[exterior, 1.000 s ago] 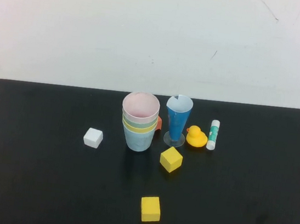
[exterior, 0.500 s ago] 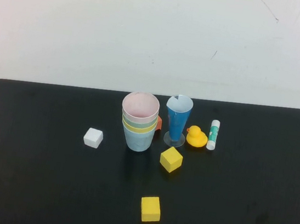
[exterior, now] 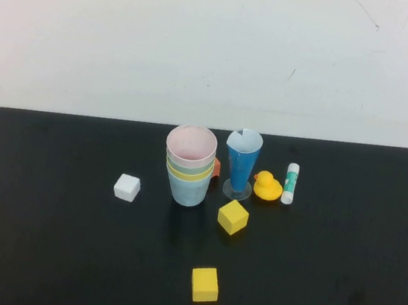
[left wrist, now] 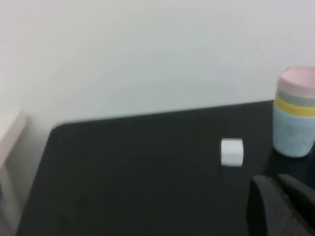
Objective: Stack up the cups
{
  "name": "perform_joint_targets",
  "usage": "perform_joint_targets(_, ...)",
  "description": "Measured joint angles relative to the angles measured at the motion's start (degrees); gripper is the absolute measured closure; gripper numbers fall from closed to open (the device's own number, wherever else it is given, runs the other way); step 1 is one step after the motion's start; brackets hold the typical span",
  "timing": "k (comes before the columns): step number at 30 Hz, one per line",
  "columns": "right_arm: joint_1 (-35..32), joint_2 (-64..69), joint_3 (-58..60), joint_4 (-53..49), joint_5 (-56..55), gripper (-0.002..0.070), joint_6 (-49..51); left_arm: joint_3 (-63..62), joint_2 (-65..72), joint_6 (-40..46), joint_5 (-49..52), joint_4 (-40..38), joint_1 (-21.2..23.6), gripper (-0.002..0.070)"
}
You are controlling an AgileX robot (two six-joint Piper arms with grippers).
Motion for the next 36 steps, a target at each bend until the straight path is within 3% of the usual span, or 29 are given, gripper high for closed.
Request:
perform_joint_targets(5,0.0,0.0,0.0,0.0,0.1,0.0671,0.0,-0.1,-0.1,-10.8,8.4,4.9,0.5,0.0675)
perform_joint_targets(8,0.0,0.0,0.0,0.0,0.1,0.0671,0.0,-0.1,-0.1,-12.9,8.7,6.7,0.5,0.0675)
perform_joint_targets(36,-0.3,-1.2,0.0,0.0,0.1,0.0676,0.0,-0.1,-0.2,-10.6,8.7,7.3,0.5,0.0675)
